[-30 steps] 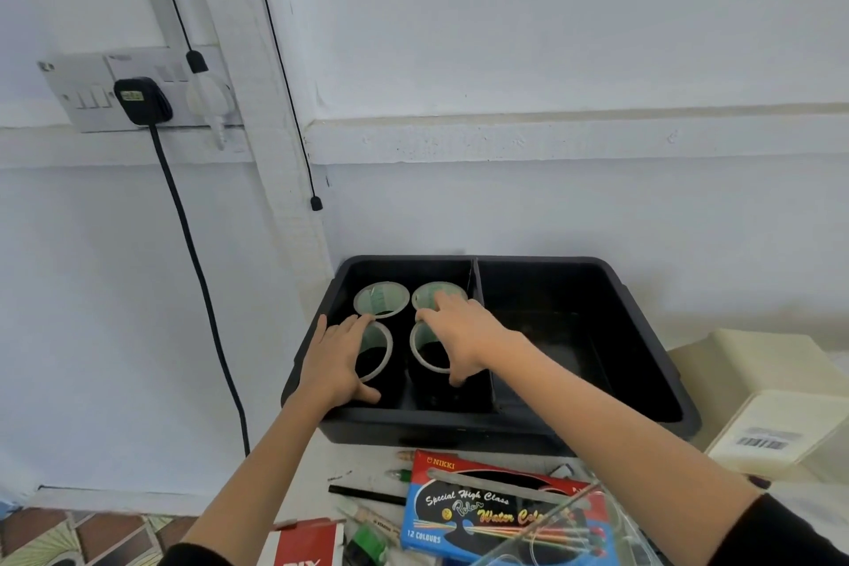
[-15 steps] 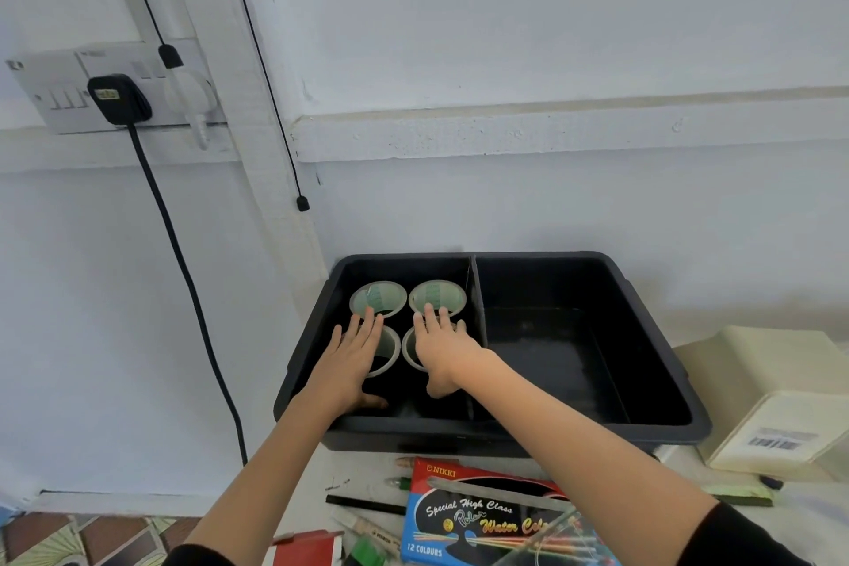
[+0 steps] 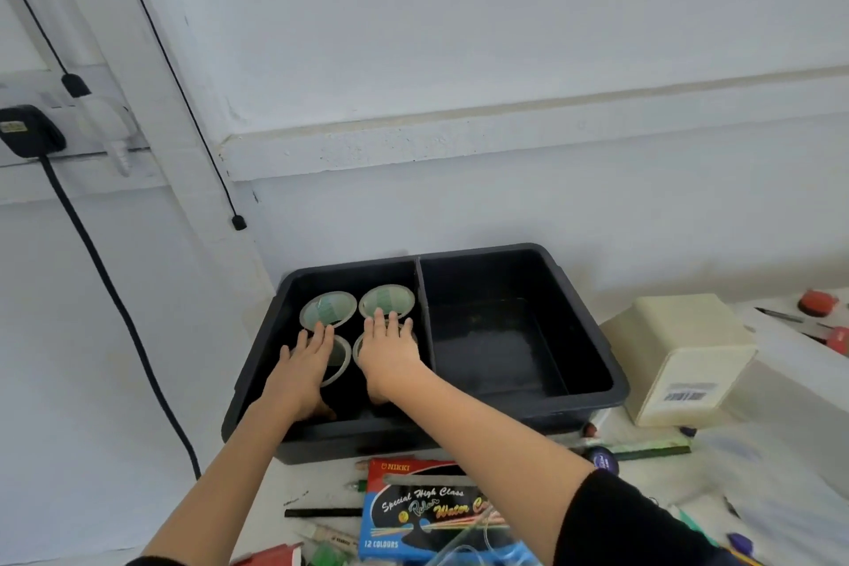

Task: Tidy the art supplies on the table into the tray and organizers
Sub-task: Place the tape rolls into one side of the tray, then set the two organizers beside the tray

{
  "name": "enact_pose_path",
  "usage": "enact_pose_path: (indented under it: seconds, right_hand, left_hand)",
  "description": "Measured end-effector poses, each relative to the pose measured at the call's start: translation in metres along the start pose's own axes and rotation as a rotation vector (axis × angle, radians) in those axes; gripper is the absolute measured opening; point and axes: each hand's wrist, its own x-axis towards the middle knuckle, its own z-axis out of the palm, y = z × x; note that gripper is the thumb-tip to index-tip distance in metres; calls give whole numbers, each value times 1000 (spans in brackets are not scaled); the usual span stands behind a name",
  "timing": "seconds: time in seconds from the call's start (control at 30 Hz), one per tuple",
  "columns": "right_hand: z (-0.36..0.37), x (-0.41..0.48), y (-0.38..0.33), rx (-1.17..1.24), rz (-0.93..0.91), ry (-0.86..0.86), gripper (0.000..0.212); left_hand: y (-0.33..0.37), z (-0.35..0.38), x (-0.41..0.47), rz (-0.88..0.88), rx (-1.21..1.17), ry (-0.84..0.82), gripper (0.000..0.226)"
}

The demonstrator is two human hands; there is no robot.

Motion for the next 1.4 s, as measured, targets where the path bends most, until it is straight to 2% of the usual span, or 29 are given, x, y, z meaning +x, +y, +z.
enact_pose_path:
  seconds: [0.1, 0.23, 0.3, 0.4, 0.5, 0.6, 0.7, 0.77, 0.83, 0.93, 1.07, 1.2, 1.3, 1.4]
  right_hand:
    - [-19, -28, 17, 155, -94, 89, 85]
    - [-50, -92, 64, 450, -148, 399, 58]
    - [-57, -122, 100, 556, -85, 500, 51]
    - [-54, -156, 162, 608, 104, 619, 43]
    - [-42, -181, 224, 648, 320, 633, 43]
    - [-25, -202, 277, 675, 457, 484, 48]
    - [-7, -216, 307, 880, 409, 263, 53]
    - [3, -222, 313, 1094, 351, 224, 53]
    - [8, -224, 317, 1178, 308, 235, 54]
    - [10, -223, 323, 1241, 281, 226, 57]
    - [7, -224, 333, 1317, 281, 263, 41]
    - [0, -228, 340, 1278, 202, 368, 32]
    - [-3, -225, 343, 1195, 154, 502, 33]
    - [2, -219, 342, 1084, 135, 552, 34]
  left_hand:
    - [14, -19, -16, 57, -192, 17, 97]
    - [56, -42, -36, 171, -590, 261, 67]
    - [92, -54, -49, 181, -736, 345, 58]
    - [155, -67, -62, 255, -866, 420, 45]
    - [215, -72, -70, 327, -977, 438, 33]
    - [267, -75, -68, 388, -999, 422, 32]
    - [305, -75, -57, 433, -953, 352, 36]
    - [322, -69, -46, 449, -857, 280, 42]
    - [333, -64, -39, 442, -772, 232, 46]
    - [341, -62, -34, 380, -755, 257, 49]
    - [347, -68, -34, 304, -883, 250, 47]
    - [349, -75, -37, 259, -915, 390, 36]
    - [352, -78, -38, 272, -922, 512, 22]
    - [353, -72, -37, 276, -885, 594, 10]
